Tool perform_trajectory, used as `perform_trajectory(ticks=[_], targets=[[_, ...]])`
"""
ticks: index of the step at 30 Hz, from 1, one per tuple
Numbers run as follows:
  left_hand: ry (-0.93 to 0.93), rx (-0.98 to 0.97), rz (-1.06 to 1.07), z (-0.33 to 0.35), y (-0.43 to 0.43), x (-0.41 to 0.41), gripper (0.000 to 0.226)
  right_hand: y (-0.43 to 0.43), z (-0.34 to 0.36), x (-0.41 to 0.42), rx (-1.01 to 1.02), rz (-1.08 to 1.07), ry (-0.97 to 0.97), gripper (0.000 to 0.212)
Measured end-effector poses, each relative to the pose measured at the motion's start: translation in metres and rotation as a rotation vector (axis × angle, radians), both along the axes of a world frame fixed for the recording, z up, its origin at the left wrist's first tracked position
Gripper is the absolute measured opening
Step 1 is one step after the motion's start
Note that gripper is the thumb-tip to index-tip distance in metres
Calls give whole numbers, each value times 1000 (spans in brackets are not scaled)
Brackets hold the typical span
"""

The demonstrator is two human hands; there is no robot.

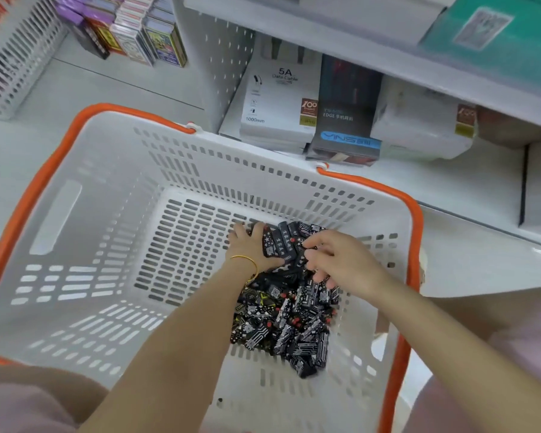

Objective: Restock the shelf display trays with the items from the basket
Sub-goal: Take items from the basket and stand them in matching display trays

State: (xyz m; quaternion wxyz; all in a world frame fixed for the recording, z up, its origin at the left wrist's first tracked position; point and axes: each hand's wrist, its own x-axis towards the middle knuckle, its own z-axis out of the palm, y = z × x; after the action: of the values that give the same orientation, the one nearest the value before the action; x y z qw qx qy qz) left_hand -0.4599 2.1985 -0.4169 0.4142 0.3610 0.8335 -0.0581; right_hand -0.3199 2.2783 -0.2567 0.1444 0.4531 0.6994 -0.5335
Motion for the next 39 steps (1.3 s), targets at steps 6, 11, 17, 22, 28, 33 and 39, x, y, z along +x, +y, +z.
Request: perform_trajectory(ticks=[6,11,17,22,28,33,39], targets=[[66,69,-175,1,0,23,104,2,-1,2,-18,-47,9,25],[-35,88,-144,-2,3,30,86,3,-2,4,-19,-56,18,24],[-87,140,-290,3,-5,38,58,8,-3,6,-11,-67,11,24],[-141,115,-280,6,-4,38,56,7,-4,4,-22,-72,25,23],[-132,130,-306,2,-3,44,37,8,-4,6,-21,-89,41,22],[-207,144,-257,0,-5,41,30,11,-3,11,-8,-102,48,23],[-614,174,102,17,0,27,17,15,1,14,11,-101,62,21]])
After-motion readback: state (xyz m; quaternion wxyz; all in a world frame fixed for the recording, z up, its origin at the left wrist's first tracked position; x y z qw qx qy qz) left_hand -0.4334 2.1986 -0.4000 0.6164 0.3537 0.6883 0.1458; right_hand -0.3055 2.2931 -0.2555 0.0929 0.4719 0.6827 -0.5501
